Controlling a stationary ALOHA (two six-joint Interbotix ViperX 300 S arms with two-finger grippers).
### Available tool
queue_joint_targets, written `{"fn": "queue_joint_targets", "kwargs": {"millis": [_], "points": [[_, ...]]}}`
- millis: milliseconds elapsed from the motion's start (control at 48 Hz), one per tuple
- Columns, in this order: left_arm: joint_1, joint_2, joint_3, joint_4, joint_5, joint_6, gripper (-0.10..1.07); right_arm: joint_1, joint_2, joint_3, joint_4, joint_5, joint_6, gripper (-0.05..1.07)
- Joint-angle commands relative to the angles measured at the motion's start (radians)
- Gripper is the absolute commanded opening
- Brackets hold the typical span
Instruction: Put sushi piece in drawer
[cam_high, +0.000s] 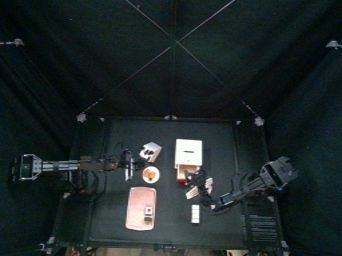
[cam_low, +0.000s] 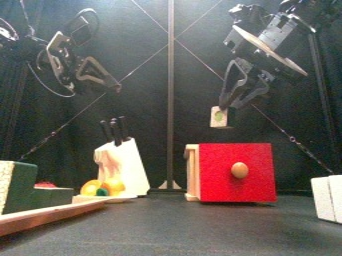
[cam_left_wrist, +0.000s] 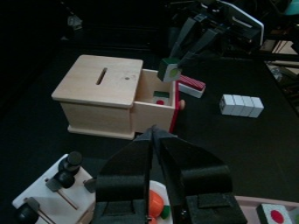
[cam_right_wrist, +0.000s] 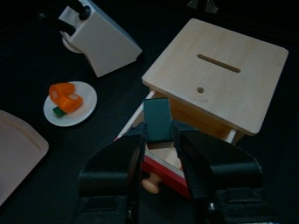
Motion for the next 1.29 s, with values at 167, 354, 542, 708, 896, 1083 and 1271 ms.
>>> {"fn": "queue_joint_targets", "kwargs": {"millis": [167, 354, 542, 708, 896, 1083, 1271], "points": [[0.002, -0.002, -0.012, -0.002, -0.008, 0.002, 0.53, -0.008, -0.021, -0.008, 0.031, 0.006, 0.005, 0.80], [0.002, -0.002, -0.012, -0.002, -0.008, 0.002, 0.53, -0.009, -0.017, -0.006, 0.049, 0.006, 0.003, 0.81], [0.002, -0.002, -0.012, -0.003, -0.008, 0.002, 0.53, -0.011, -0.017, -0.006, 0.049, 0.005, 0.002, 0.81], [0.002, -0.002, -0.012, -0.002, -0.008, 0.002, 0.53, -0.009, -0.017, -0.006, 0.057, 0.002, 0.000, 0.81], [0.002, -0.002, -0.012, -0.002, -0.008, 0.002, 0.53, -0.009, -0.015, -0.005, 0.061, -0.002, 0.000, 0.81], [0.002, -0.002, -0.012, -0.002, -0.008, 0.002, 0.53, -0.009, 0.002, -0.017, 0.049, -0.046, -0.002, 0.81], [0.002, -0.002, -0.012, -0.002, -0.008, 0.002, 0.53, -0.003, 0.034, -0.052, -0.028, -0.161, -0.018, 0.81]]}}
